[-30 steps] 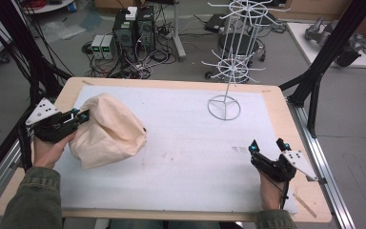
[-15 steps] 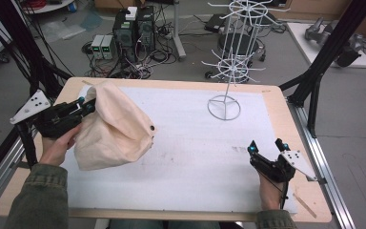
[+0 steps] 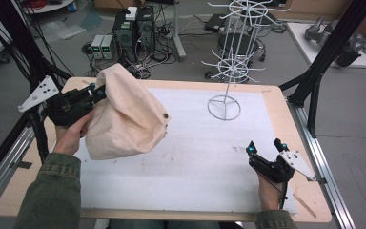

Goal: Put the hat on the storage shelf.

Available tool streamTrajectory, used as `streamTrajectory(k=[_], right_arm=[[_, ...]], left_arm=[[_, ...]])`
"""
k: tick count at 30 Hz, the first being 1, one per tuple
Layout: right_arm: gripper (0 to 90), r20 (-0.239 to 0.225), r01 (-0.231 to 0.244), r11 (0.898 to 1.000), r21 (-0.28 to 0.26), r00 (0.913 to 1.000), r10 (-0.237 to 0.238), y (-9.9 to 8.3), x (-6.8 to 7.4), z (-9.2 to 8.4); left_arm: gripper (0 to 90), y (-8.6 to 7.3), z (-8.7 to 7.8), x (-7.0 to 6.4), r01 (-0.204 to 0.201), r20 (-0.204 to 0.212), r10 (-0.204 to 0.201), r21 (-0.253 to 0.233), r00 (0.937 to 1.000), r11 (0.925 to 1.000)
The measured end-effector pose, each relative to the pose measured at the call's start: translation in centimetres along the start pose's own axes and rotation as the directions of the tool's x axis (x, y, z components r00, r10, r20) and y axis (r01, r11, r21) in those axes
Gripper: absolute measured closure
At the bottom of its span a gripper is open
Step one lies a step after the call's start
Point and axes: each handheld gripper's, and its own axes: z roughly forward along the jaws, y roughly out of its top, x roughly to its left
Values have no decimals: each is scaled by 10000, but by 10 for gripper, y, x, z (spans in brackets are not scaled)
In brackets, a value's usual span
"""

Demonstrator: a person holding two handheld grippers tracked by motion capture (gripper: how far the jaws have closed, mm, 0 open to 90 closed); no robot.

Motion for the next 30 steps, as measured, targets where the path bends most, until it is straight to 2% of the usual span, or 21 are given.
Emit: streamTrajectory(k=[8, 12, 15, 18, 30], right_arm=[[62, -10, -137, 9999, 80, 9999, 137, 0, -1, 0], [62, 48, -54, 9999, 88, 10000, 54, 0, -2, -1], [62, 98, -266, 9996, 7, 9996, 266, 0, -2, -3], [62, 51, -353, 9993, -93, 9994, 354, 1, -2, -5], [62, -155, -418, 9991, -44, 9990, 417, 1, -1, -8]], left_arm=[[788, 22, 31, -4, -93, 27, 94, -256, 10000, 9996], [788, 30, 48, -4, -120, 11, 120, -336, 9999, 9994], [788, 36, 62, -3, -89, 184, 96, -395, 9998, 9992], [788, 41, 75, -2, -168, 164, 175, -379, 9997, 9991], [788, 62, 122, -5, -63, 537, 121, -1070, 9985, 9942]])
